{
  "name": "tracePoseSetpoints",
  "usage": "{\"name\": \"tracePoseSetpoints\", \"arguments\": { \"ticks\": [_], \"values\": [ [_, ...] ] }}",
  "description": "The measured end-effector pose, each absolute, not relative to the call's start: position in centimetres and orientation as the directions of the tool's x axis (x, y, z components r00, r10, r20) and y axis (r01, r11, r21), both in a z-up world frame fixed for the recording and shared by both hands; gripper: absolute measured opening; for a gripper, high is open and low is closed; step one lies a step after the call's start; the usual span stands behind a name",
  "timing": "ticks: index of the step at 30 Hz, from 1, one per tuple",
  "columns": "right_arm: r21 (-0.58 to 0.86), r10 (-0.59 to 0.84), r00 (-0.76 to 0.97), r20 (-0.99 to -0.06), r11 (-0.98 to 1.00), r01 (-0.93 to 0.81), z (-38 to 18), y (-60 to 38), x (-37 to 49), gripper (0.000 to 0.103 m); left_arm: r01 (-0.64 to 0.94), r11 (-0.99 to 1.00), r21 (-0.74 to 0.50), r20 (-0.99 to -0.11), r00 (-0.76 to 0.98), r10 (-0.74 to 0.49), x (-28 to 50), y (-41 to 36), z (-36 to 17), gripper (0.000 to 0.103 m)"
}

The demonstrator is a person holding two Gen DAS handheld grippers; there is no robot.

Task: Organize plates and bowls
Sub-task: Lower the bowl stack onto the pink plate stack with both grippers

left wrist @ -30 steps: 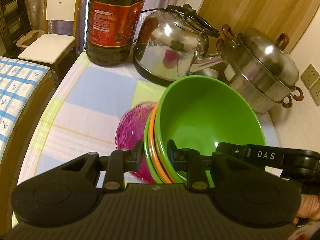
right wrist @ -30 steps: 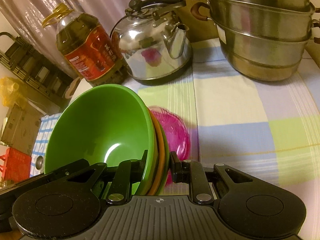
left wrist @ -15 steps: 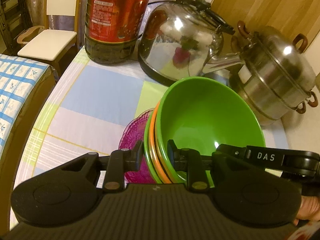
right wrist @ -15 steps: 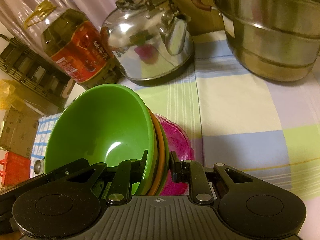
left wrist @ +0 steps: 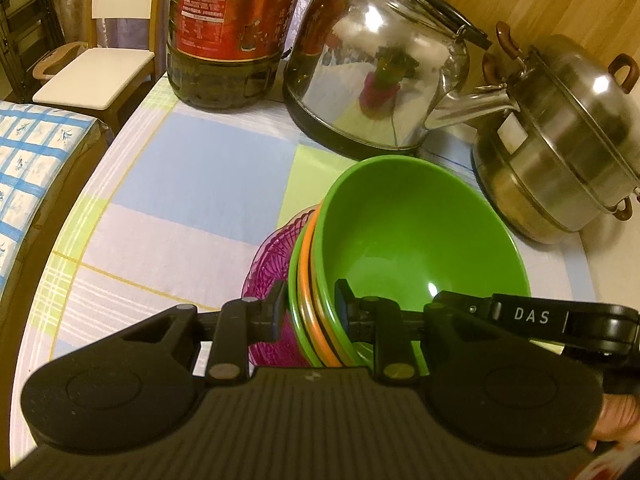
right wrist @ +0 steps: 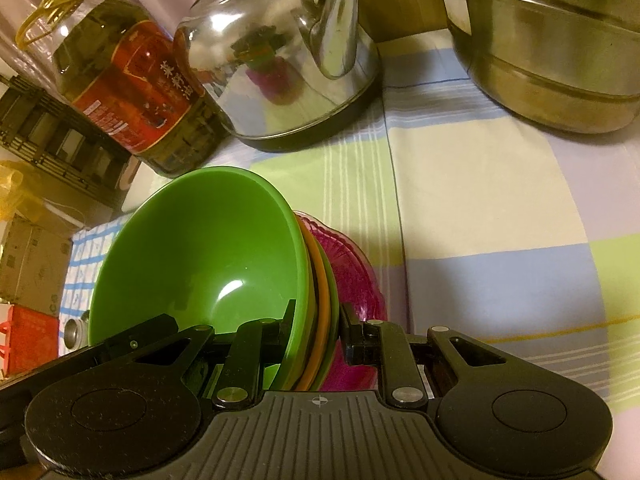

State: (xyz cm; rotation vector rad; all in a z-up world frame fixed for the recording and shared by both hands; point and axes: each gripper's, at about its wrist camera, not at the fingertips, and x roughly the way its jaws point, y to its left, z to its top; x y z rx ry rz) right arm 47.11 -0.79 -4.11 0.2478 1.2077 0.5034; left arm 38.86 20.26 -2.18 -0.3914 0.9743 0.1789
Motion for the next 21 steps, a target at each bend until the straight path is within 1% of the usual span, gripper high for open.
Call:
{"name": "tracePoseSetpoints", "arguments": {
  "ticks": [21],
  "values": [
    [0.44, 0.496, 0.246, -0.833, 0.863, -0.247, -5.1, -0.2, 47.4, 0.02, -0.318, 0.917, -0.241, -0.833, 0.553, -0.027, 39.3, 20.8, -3.5, 0.022]
  ]
}}
